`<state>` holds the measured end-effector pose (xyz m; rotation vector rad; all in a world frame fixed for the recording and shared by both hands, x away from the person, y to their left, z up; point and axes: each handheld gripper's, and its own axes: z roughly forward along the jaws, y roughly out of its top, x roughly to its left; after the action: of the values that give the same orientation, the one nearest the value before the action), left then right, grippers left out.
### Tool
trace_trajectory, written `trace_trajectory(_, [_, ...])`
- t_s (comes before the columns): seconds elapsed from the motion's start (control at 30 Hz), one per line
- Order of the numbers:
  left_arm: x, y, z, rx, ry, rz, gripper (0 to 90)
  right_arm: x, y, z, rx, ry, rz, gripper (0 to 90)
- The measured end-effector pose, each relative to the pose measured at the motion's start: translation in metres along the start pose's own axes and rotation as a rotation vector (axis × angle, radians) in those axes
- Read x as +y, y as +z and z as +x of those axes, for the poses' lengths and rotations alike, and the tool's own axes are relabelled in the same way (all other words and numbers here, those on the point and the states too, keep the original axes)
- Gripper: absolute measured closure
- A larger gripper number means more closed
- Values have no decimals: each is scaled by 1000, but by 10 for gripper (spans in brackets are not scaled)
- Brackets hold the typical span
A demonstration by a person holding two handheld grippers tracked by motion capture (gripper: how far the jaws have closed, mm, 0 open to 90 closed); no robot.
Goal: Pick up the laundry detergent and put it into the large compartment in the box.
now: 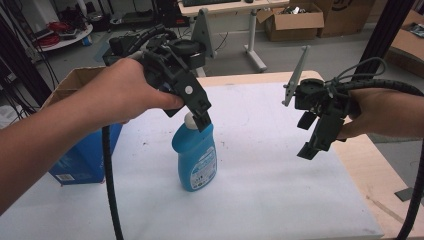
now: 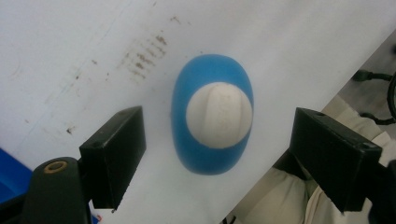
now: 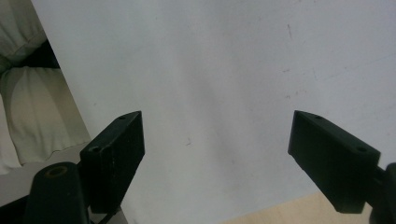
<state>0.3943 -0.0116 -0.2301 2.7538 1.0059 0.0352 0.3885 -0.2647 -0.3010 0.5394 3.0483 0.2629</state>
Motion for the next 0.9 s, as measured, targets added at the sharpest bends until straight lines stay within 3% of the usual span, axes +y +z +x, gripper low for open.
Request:
trace_trajectory(0.2, [1,8,-1,-11,23,6,186,-1,0,0,3,5,-2,186])
trace_trajectory(0.4, [0,27,0,-13,26,31,186,-2,2,-5,3,7,-1,187])
trace_trajectory(0.9, [2,42,1,-4,33,40,186,-2,6,-8,15,8,6,187])
